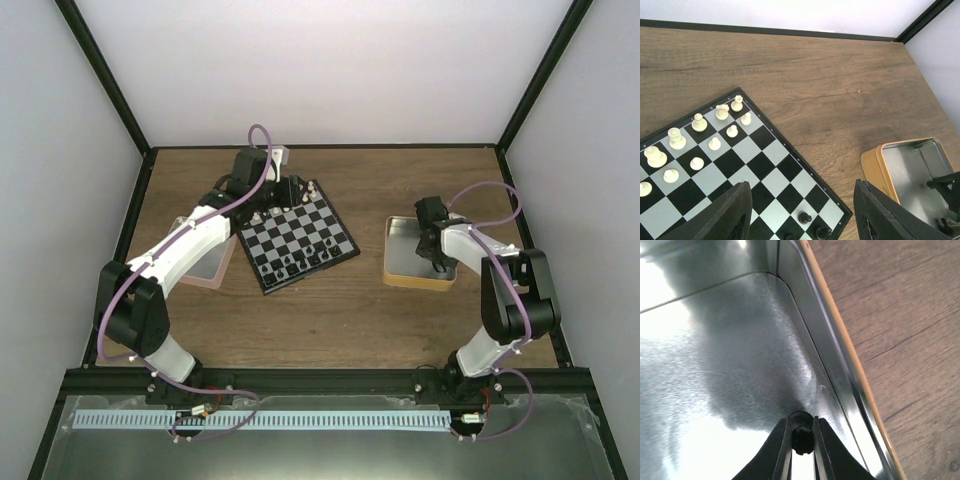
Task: Set up the chess pieces on the board
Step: Pick up the chess piece from the storage box.
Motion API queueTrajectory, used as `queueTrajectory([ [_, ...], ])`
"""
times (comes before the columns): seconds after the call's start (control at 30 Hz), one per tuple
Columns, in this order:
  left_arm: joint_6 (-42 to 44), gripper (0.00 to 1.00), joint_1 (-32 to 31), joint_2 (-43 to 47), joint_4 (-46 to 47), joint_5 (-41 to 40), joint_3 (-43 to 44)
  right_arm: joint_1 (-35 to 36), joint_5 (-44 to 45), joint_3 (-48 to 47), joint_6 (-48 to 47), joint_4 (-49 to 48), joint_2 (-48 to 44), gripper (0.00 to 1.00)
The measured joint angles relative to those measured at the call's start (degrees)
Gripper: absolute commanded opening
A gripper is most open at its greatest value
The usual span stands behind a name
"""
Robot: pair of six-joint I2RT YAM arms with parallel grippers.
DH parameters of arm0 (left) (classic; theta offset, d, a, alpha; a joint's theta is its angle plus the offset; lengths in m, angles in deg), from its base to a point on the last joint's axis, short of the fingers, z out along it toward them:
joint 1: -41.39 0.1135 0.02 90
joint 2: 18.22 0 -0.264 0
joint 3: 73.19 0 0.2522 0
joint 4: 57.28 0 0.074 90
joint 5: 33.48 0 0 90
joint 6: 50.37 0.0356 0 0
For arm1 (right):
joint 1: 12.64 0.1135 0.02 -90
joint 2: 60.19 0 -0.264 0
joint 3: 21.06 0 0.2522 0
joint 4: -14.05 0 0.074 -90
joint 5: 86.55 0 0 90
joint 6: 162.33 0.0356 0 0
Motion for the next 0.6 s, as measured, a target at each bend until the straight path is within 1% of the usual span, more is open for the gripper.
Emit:
queueTrajectory([
  [0.13,-0.02,0.58,0.0,0.17,-0.04,-0.07,0.0,0.0,-1.77,0.0,-0.92,-0.44,-2.71,0.03],
  [0.33,-0.24,0.58,0.0,1.09,-0.04,-0.57,0.0,0.96,-6.73,-0.11,-1.49,-0.26,-10.05,0.02],
  [0.43,-0.83,0.58,0.0,2.32,0.04,-1.7,-0.37,3.37,-9.73,-1.49,-1.49,0.07,-12.33,0.02],
  [0.6,-2.29,0.59,0.0,5.99,0.02,-4.31,-3.54,10.93,-14.23,-5.7,-1.57,-1.36,-12.59,0.02],
])
